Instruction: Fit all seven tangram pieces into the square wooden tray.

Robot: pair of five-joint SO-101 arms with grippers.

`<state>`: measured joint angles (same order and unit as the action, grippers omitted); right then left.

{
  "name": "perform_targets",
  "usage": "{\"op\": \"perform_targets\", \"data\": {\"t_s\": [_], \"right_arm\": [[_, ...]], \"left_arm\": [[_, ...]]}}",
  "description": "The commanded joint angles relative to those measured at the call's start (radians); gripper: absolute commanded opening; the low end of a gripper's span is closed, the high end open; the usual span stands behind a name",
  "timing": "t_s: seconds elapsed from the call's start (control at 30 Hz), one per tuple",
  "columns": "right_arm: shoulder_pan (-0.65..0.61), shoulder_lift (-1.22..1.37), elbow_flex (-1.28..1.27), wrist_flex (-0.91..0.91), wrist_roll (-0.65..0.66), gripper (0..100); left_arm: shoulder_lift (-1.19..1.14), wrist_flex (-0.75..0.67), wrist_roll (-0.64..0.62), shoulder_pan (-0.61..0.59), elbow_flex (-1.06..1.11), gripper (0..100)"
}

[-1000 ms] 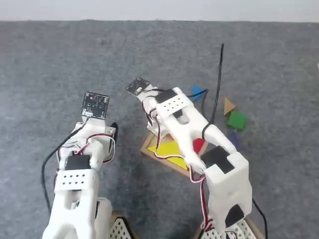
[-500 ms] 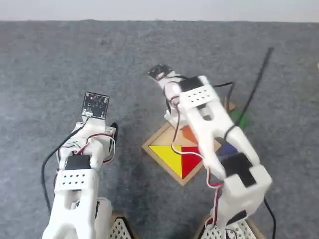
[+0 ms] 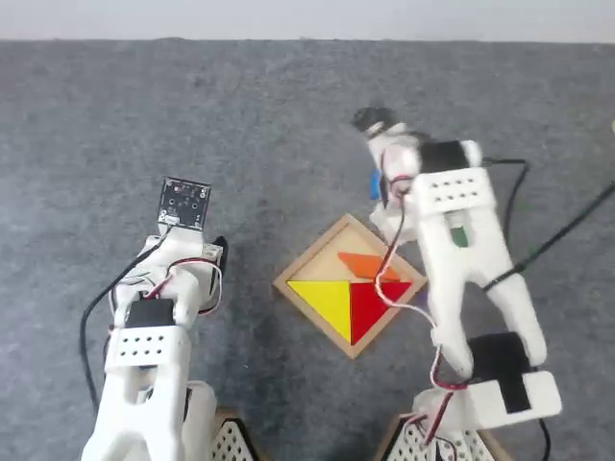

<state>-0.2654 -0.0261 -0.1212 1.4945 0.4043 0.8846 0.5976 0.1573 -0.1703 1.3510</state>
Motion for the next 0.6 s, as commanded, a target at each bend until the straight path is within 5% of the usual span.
{"op": "perform_targets", "data": {"t_s": [0.0, 0.17, 0.57], "right_arm": [[-0.168, -0.048, -0.135, -0.127, 0.014, 11.0], [-0.237, -0.038, -0.226, -0.288, 0.092, 17.4], [-0.209, 0.168, -0.184, -0.302, 0.282, 18.6]], "left_arm": [[-0.003, -0.023, 0.008, -0.005, -0.041, 17], [-0.003, -0.023, 0.008, -0.005, -0.041, 17], [0.003, -0.020, 0.008, -0.005, -0.041, 17]]}}
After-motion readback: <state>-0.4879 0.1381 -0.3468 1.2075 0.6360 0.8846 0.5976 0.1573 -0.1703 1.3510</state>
